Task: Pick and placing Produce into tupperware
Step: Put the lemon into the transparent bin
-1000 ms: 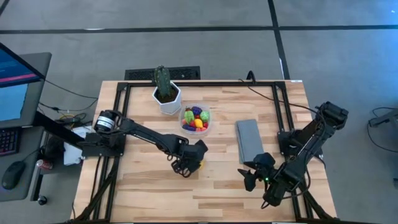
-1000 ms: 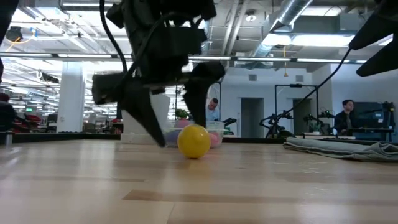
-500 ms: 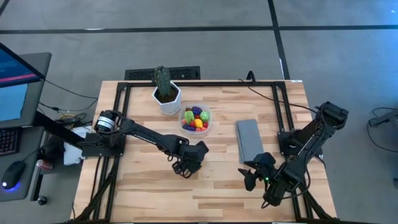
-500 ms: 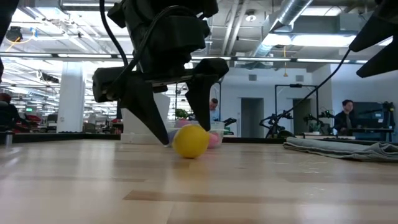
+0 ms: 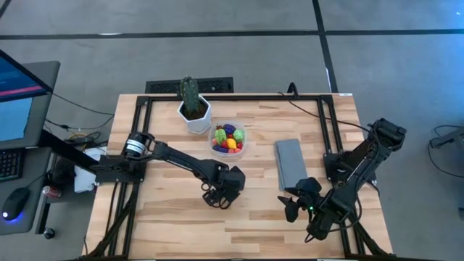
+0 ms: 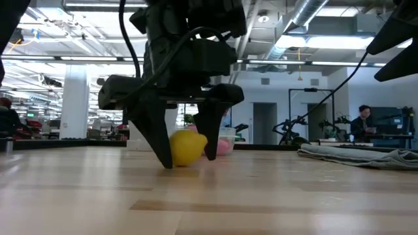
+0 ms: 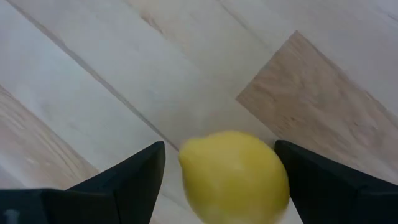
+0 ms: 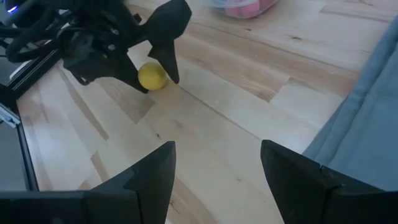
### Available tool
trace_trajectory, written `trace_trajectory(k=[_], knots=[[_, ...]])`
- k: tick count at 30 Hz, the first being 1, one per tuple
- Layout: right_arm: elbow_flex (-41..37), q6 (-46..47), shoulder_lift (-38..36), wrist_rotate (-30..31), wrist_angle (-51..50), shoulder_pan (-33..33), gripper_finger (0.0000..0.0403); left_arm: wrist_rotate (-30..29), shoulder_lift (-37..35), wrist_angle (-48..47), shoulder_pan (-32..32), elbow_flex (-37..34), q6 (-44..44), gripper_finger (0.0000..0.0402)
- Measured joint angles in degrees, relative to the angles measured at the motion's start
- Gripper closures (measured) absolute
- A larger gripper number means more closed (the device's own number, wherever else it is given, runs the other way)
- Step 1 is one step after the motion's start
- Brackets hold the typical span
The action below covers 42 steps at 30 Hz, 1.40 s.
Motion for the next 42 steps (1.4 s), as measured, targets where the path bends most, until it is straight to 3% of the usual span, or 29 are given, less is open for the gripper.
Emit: trace_trajectory(k=[10, 26, 42], knots=[[0.0, -0.4, 0.0, -0.1, -0.2, 0.0, 0.0143, 2.5, 0.5, -2.3, 1.9, 1.2, -2.7, 0.0108], [0.0, -0.4, 0.0, -0.1, -0.9, 0.0, 0.0143, 5.5, 0.6, -1.8, 1.9, 1.6, -5.4, 0.0191], [0.0, -0.4, 0.0, -0.1, -0.9, 0.0, 0.0143, 5.5, 0.5, -2.2, 2.1, 1.6, -7.3, 0.019]])
